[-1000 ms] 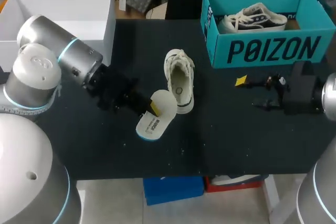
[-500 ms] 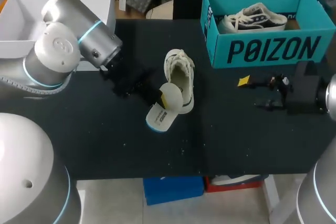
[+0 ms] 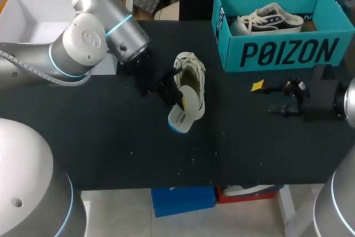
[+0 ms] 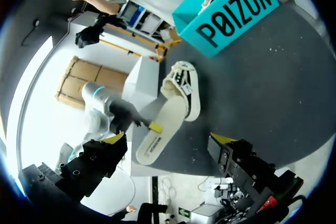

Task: Take the shoe out of the shoebox, open the shoe tongue, remove and reinsert the insole, then place the shoe into the shoebox

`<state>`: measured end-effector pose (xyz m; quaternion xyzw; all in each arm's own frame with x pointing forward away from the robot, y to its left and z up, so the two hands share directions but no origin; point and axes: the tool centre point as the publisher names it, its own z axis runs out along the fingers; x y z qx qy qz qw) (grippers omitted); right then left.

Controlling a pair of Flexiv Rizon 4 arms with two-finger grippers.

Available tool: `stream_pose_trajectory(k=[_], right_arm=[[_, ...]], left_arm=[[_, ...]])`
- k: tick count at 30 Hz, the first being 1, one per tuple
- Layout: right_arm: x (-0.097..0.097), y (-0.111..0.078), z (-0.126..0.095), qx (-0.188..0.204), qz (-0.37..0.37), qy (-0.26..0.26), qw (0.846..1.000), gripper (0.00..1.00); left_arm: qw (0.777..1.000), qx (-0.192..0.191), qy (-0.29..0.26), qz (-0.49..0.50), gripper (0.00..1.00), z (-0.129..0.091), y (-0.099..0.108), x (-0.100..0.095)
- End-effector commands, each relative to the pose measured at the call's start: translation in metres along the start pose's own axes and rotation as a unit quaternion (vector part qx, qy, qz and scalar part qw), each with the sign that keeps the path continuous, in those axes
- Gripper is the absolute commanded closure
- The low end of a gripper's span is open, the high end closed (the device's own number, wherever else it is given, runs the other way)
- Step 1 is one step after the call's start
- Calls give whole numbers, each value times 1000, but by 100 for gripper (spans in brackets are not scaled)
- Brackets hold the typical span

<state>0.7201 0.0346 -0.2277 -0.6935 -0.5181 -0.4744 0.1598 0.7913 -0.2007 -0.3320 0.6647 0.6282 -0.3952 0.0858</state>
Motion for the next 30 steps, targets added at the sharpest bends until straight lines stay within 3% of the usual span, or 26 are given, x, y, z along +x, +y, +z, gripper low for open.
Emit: stream_pose_trajectory(k=[1,13,30], right_arm=[[1,0,-1,0,0,-1,1000,0],[1,0,-1,0,0,-1,1000,0],[1,0,-1,0,0,-1,1000,0]], left_arm=[[1000,-3,16,-9,100,1,10,0],[999,-13,4,-34,100,12,53,5],[998,-46,-15,-49,100,2,104,-2]])
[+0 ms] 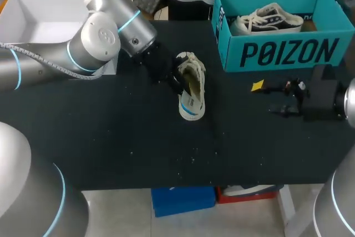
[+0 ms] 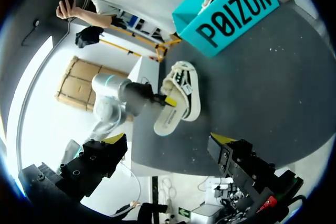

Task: Take the shoe out of the shoebox, open the shoe tongue, remove and reinsert the insole, then place the shoe into the shoebox

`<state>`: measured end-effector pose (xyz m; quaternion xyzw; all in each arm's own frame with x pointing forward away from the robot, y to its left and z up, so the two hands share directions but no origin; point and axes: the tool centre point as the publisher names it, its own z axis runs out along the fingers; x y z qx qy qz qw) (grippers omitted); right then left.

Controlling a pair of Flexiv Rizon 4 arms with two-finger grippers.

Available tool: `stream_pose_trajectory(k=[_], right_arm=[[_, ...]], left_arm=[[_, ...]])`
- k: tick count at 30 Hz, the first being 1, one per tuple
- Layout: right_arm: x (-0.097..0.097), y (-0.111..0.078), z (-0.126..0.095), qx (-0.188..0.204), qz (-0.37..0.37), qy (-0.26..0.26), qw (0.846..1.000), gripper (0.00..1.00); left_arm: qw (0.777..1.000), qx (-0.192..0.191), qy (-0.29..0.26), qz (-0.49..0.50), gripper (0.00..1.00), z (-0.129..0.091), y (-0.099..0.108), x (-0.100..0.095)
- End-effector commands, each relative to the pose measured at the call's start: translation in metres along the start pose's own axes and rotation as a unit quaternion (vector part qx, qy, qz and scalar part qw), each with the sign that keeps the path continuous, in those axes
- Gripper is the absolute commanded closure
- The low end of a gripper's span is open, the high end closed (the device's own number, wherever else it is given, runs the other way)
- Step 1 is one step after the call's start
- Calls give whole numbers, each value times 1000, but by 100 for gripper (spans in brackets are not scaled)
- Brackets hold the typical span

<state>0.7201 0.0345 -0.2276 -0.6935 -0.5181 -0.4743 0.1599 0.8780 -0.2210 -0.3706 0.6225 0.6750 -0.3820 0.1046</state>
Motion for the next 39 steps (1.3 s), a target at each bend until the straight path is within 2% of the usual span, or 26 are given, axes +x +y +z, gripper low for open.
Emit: stream_pose_trajectory(k=[1,3,4,5,9,17,31,39], right_arm=[[1,0,-1,0,0,-1,1000,0],[1,0,-1,0,0,-1,1000,0],[1,0,-1,0,0,-1,1000,0],[1,0,-1,0,0,-1,1000,0],[1,0,-1,0,0,-1,1000,0],[1,0,-1,0,0,-1,1000,0],[1,0,-1,0,0,-1,1000,0],[1,0,-1,0,0,-1,1000,0]], left_arm=[[1000,-7,2,-1,100,1,8,-3],[1000,-10,3,-4,100,1,11,-2],[1000,-10,3,-5,95,1,11,-2],[1000,-10,3,-6,78,1,11,-1],[1000,-11,5,-10,48,-1,7,1],[1000,-8,-12,-13,56,-9,-8,3],[999,0,-31,-6,64,-13,-55,11],[1000,2,-30,-4,67,-17,-73,19]])
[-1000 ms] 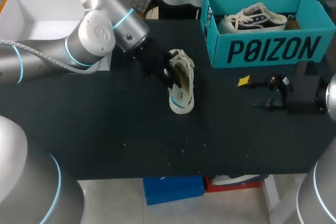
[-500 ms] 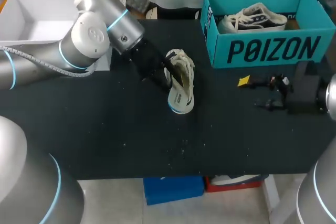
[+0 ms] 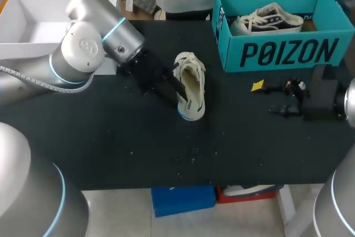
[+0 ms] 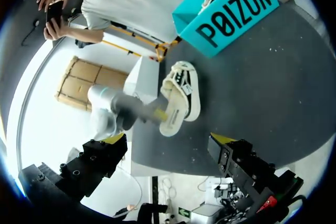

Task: Take the shoe out of the shoebox, open the shoe tongue, remove and reinsert the insole, then place the shoe into the shoebox

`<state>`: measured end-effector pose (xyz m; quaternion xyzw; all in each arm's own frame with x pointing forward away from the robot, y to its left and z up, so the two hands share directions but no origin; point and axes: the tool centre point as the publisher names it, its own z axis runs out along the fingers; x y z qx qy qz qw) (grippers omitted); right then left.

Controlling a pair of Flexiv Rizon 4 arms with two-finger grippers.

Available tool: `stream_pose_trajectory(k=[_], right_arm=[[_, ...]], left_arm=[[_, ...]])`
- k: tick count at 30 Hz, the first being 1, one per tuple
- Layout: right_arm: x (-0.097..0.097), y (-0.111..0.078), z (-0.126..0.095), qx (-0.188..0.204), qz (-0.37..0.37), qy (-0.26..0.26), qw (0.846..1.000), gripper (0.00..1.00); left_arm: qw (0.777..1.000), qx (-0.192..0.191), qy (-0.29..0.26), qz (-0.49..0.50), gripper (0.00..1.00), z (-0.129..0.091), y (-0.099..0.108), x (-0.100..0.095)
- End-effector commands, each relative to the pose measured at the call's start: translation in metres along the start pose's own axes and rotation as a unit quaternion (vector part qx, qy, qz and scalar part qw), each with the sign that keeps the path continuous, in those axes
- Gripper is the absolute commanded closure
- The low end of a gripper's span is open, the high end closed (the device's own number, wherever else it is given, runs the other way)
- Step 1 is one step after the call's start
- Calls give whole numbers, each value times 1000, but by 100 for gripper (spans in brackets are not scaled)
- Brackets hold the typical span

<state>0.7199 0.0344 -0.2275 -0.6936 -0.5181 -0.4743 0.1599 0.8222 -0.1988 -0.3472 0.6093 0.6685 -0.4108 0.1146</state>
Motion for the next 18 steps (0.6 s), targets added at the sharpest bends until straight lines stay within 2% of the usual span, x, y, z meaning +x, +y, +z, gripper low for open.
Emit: stream_pose_trajectory(k=[1,2,7,18], right_arm=[[1,0,-1,0,0,-1,1000,0],[1,0,-1,0,0,-1,1000,0],[1,0,-1,0,0,-1,1000,0],[1,0,-1,0,0,-1,1000,0]], left_arm=[[1000,-9,2,-1,82,-4,-11,5],[1000,-5,9,-9,100,-4,-12,7],[999,-11,33,-13,100,-3,-9,12],[1000,-13,26,-12,100,-1,6,9]])
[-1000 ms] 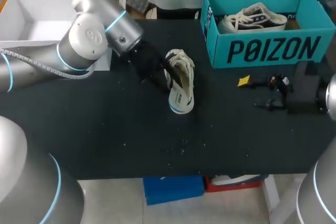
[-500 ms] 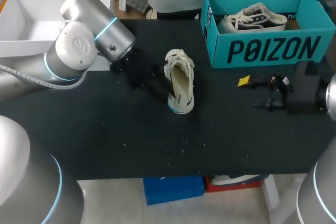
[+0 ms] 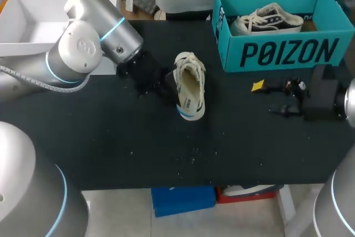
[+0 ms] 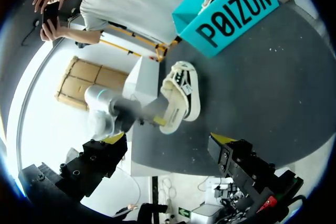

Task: Take the shoe out of the shoebox, open the shoe tongue, remove and reinsert the insole, then place the shoe into the shoebox

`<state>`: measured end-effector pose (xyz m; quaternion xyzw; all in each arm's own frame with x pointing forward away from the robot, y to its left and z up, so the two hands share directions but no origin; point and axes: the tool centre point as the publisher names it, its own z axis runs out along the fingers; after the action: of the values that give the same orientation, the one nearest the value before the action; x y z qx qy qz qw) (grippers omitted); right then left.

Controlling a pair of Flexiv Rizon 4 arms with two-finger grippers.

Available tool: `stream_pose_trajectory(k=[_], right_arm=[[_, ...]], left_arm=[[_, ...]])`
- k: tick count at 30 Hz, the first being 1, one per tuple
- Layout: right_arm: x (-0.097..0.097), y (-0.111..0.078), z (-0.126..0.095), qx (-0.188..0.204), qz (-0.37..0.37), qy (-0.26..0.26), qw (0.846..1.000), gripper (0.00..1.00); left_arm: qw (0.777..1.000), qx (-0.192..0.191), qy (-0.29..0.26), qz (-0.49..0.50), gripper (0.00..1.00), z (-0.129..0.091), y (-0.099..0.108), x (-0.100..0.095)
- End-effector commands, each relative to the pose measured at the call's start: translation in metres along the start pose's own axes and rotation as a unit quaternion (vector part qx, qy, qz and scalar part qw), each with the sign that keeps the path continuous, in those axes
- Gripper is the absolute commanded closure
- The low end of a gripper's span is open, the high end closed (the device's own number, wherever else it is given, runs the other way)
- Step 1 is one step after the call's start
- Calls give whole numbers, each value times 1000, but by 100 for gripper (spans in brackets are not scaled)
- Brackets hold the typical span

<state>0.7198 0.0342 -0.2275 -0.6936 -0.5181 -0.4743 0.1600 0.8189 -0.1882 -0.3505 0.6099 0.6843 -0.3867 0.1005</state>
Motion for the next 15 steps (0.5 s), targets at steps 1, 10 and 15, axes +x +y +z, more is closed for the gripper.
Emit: stream_pose_trajectory(k=[1,10,15], right_arm=[[1,0,0,0,0,-1,1000,0],[1,0,0,0,0,-1,1000,0],[1,0,0,0,0,-1,1000,0]], left_arm=[[1000,1,1,0,100,4,11,-2],[1000,-11,9,-5,100,6,42,-7],[1000,-21,8,-15,100,7,56,-12]])
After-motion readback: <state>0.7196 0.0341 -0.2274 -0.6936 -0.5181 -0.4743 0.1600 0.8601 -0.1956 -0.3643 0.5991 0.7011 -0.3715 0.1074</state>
